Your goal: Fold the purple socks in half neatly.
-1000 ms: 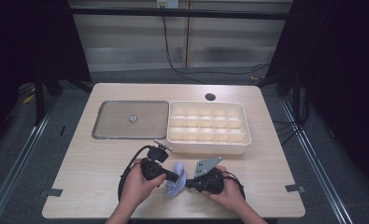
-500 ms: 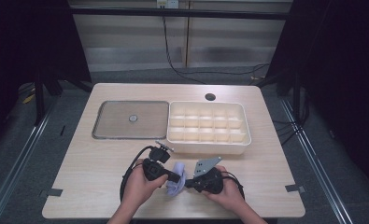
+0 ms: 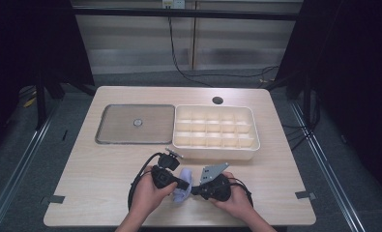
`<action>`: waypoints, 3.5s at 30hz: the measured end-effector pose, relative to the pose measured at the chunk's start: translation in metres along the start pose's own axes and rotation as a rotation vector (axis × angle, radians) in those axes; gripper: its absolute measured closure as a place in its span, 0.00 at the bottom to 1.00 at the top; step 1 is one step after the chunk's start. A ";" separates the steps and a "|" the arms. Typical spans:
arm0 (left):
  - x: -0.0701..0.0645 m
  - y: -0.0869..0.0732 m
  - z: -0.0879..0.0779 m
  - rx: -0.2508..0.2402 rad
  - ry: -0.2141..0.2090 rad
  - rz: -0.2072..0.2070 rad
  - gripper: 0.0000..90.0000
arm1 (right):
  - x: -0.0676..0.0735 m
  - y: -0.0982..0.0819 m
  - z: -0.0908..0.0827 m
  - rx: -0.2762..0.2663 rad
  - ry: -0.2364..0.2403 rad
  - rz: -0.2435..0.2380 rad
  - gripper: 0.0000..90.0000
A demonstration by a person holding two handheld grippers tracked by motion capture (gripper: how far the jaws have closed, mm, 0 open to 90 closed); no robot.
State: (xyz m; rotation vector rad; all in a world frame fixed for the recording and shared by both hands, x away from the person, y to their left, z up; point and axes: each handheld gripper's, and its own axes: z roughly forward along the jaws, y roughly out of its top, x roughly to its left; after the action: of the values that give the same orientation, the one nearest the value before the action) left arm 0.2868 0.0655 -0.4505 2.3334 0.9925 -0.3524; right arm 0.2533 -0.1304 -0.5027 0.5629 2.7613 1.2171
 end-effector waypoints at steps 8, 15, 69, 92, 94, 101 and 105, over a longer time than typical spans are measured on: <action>-0.001 -0.001 0.007 -0.006 0.007 0.000 0.95 | -0.004 -0.004 -0.005 0.004 0.000 0.026 1.00; -0.001 0.000 0.009 -0.011 0.008 0.001 0.95 | -0.004 -0.004 -0.005 0.004 -0.005 0.019 1.00; -0.010 -0.001 0.025 -0.028 0.050 0.069 0.94 | -0.026 0.022 -0.027 -0.088 -0.084 0.075 1.00; -0.011 -0.003 0.020 -0.053 0.018 0.066 0.85 | -0.033 0.021 0.003 -0.042 -0.039 0.112 1.00; -0.012 -0.001 0.015 -0.052 0.012 0.071 0.82 | -0.033 0.021 0.002 -0.042 -0.038 0.106 1.00; -0.008 0.002 -0.003 -0.060 0.042 0.085 0.86 | -0.033 0.022 0.002 -0.038 -0.043 0.099 1.00; -0.007 -0.007 0.010 -0.012 0.040 0.083 0.90 | -0.033 0.022 0.002 -0.032 -0.049 0.094 1.00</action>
State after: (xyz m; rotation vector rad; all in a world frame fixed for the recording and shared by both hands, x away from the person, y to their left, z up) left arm 0.2773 0.0596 -0.4582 2.3710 0.9102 -0.2672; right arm 0.2910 -0.1272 -0.4905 0.7165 2.6976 1.2465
